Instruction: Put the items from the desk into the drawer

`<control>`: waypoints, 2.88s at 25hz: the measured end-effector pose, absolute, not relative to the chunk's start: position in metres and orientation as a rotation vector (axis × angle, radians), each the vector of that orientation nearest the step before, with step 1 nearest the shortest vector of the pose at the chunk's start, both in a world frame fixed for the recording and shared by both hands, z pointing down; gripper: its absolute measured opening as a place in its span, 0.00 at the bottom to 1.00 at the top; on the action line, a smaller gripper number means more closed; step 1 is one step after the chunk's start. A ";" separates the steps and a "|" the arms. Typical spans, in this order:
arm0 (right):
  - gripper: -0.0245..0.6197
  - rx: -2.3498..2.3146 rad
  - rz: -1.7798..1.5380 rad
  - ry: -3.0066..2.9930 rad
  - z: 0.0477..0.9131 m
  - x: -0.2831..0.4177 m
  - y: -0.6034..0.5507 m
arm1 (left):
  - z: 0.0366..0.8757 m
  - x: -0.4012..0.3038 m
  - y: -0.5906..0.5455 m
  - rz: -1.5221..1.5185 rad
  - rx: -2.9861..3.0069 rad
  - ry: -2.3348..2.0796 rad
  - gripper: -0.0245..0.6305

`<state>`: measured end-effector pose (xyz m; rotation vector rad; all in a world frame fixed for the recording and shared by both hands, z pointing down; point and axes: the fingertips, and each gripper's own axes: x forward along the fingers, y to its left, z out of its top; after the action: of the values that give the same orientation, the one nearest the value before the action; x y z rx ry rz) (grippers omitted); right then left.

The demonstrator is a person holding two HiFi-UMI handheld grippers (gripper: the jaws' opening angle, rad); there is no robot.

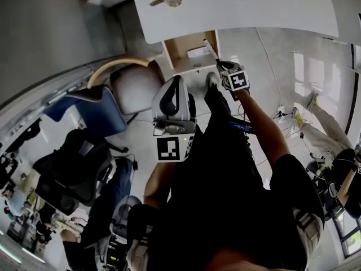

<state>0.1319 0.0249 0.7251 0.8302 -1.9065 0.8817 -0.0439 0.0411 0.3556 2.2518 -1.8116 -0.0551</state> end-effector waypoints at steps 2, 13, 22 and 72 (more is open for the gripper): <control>0.15 0.832 0.899 -1.878 0.744 0.136 0.024 | 0.365 -0.042 0.038 -0.046 2.251 -1.802 0.06; 0.15 0.854 0.968 -1.734 0.831 0.156 0.014 | 0.421 -0.042 0.030 -0.021 2.181 -1.776 0.06; 0.15 0.867 1.035 -1.649 0.878 0.158 0.007 | 0.464 -0.038 0.033 0.020 2.123 -1.766 0.06; 0.09 0.969 0.968 -1.913 0.720 0.136 -0.004 | 0.383 -0.035 0.062 -0.050 2.214 -1.829 0.06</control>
<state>0.1363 -0.0043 0.7204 0.9693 -1.9128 0.9682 -0.0354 0.0623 0.3832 2.2142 -1.8289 -0.0499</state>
